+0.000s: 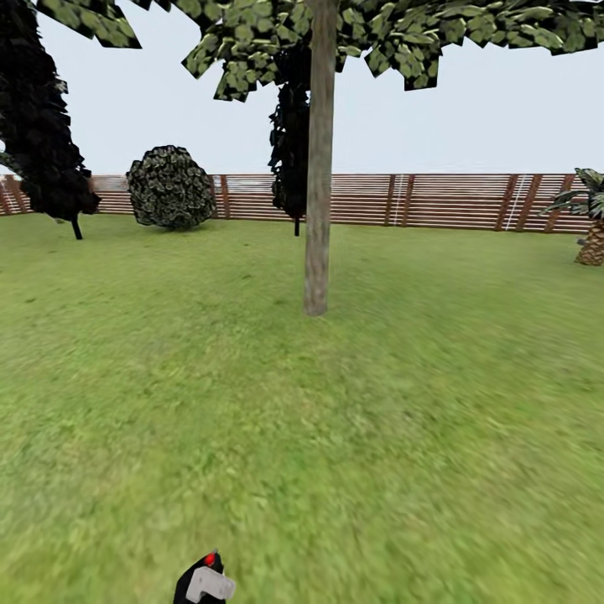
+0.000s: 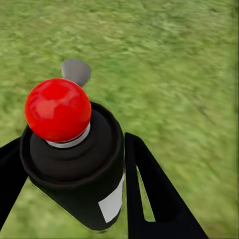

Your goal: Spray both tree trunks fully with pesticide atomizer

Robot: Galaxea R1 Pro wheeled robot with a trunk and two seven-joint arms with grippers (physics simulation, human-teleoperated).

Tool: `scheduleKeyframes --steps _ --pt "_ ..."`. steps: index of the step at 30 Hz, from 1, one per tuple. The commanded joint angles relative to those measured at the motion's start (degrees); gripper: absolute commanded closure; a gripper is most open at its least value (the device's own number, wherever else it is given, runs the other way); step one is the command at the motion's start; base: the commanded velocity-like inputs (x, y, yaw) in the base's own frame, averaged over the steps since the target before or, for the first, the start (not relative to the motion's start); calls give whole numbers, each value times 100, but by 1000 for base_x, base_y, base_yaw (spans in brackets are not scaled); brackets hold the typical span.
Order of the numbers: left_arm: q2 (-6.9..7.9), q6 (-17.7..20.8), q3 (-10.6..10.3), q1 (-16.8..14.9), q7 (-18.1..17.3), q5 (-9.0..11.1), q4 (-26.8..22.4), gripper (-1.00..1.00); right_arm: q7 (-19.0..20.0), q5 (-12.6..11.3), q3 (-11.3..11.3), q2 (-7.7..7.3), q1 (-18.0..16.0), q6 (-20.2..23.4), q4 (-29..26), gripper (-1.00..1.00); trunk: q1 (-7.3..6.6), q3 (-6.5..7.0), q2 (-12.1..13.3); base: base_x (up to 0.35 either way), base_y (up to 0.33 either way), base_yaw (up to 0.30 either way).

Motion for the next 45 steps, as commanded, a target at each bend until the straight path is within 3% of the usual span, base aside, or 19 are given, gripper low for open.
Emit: scheduleKeyframes --steps 1,12,45 --pt "12 -8 -29 -4 3 -29 12 100 17 -53 8 1 -5 -21 4 -100 3 -5 -2 331 -131 0" --pt "146 10 -67 -4 -8 -45 32 100 17 -53 8 1 -4 -18 4 -100 3 -5 -2 323 -141 0" --pt "135 14 -80 -4 -8 -43 37 100 17 -43 17 5 -4 -18 4 -100 3 -5 -2 258 -202 0"
